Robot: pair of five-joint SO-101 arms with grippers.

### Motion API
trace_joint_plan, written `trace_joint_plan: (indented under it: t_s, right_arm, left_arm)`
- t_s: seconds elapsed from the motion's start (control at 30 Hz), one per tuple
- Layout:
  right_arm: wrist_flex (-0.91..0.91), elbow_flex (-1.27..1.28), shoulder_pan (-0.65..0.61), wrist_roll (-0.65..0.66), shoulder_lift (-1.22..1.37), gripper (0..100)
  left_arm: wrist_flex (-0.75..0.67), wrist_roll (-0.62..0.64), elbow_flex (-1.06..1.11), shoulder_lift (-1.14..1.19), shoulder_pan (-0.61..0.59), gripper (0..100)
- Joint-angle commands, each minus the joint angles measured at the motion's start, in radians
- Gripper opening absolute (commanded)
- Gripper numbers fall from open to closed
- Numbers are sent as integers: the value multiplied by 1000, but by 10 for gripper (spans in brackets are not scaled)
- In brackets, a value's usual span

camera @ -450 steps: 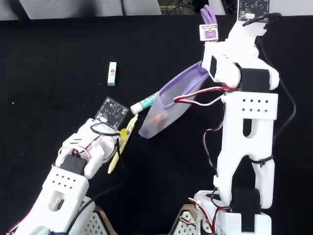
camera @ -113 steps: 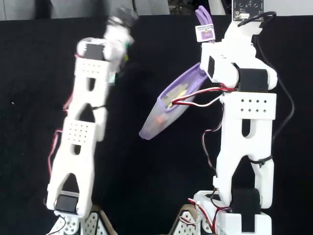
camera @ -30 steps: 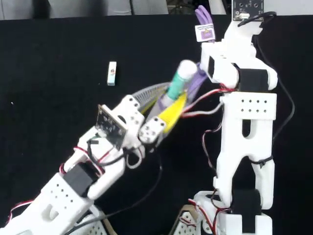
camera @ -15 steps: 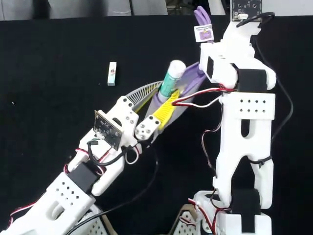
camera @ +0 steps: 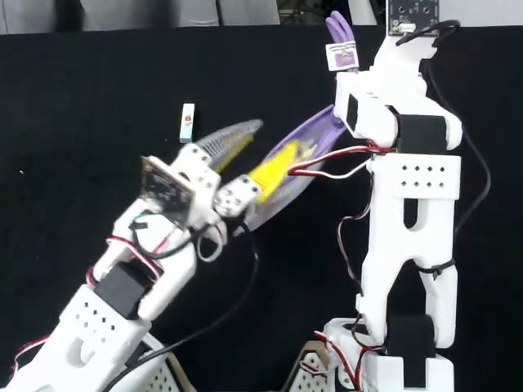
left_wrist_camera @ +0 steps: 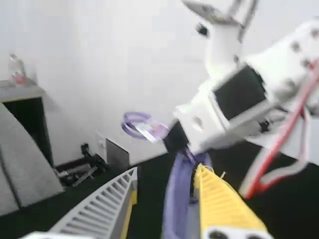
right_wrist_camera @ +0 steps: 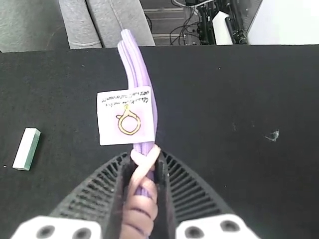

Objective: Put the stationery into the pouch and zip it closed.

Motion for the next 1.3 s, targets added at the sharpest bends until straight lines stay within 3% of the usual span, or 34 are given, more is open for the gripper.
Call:
trace_joint_plan:
  t_s: [0.0,0.2,0.33,0.7,0.87,1.27]
  right_arm:
    - [-6,4,6,14,5,11]
    - [-6,5,6,14,5,11]
    - [-6,7,5,14,5,11]
    - [2,7,6,14,5,11]
    - [-3,7,6,14,5,11]
    - [-5,7,6,14,5,11]
  left_arm:
    - [5,71,-93,2,-122,188]
    - [6,241,-99,32,-450,188]
    - [43,261,-180,244,-575,188]
    - [615,258,-1066,1224,-584,191]
    - [848,153,-1515,1600,-578,188]
    - [1109,91,-2377,2260,-532,190]
